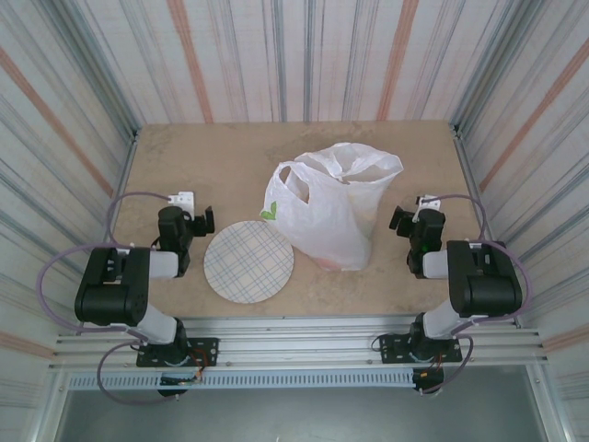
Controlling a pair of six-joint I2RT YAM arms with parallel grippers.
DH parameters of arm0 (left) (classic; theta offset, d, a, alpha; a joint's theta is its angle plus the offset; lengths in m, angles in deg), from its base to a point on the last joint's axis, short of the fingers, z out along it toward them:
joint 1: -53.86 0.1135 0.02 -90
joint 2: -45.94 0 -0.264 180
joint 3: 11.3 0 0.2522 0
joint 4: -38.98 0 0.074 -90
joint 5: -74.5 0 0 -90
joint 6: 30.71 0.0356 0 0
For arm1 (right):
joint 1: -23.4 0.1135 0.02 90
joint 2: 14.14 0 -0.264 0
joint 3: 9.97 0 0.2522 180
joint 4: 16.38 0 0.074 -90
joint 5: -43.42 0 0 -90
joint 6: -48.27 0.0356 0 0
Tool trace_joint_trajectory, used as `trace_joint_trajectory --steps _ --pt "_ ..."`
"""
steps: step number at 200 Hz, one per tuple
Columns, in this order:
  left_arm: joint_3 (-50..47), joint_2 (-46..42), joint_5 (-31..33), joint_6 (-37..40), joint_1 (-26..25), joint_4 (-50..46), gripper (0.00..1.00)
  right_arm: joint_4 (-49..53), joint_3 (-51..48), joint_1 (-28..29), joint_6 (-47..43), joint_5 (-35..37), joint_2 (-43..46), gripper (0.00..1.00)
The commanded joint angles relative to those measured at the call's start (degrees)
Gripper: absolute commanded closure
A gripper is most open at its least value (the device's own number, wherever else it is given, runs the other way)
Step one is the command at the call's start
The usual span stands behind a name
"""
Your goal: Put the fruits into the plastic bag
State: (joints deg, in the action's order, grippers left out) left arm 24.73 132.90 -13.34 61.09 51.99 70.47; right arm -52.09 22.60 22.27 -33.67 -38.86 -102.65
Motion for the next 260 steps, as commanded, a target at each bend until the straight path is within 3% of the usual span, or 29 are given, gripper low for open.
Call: trace_joint_trajectory --steps 1,260 --pt "1.0 -0.5 -1.7 1.5 0.4 0.4 0.01 0.2 2.9 0.2 -2.0 -0.6 0.0 0.01" --pt "0.9 -0.6 -1.4 1.8 0.2 0.4 0.01 0.0 3.1 0.5 -2.2 -0.2 -0.1 0.01"
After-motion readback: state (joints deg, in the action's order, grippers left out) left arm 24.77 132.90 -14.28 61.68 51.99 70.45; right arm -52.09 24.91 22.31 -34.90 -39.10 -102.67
